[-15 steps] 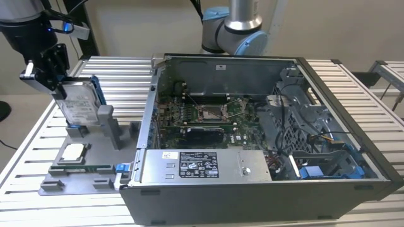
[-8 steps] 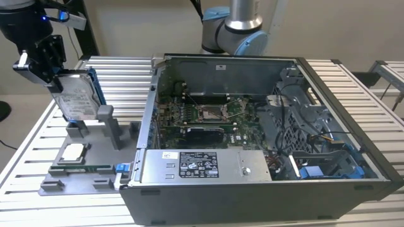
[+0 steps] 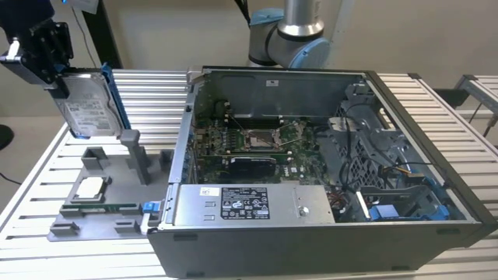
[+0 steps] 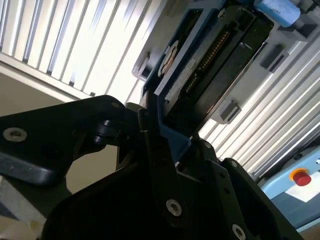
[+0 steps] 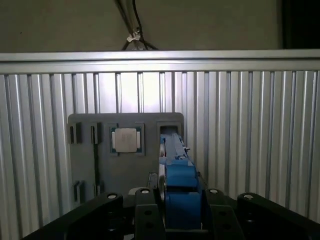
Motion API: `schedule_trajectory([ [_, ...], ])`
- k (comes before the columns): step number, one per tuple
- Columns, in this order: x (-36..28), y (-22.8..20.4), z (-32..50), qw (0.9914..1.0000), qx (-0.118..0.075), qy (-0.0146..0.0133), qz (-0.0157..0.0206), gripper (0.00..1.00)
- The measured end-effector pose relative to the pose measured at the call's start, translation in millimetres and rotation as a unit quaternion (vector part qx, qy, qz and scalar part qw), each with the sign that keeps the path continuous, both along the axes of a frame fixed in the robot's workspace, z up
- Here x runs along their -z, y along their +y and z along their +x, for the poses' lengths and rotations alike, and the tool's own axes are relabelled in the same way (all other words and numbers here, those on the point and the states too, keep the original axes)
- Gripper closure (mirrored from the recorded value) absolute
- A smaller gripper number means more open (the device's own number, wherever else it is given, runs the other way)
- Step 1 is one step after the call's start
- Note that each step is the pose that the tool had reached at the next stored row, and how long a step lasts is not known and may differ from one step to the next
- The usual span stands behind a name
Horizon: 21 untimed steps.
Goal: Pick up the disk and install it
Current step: 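Pick up the disk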
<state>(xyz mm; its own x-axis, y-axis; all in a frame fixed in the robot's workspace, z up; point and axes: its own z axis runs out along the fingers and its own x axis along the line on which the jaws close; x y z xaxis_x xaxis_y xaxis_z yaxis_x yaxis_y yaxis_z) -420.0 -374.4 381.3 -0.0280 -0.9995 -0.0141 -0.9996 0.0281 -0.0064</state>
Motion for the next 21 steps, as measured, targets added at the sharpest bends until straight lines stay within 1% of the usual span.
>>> schedule_trajectory([
  [21, -95.3, 0.0, 0.0, 1.0, 0.0, -0.0001, 0.0, 1.0],
])
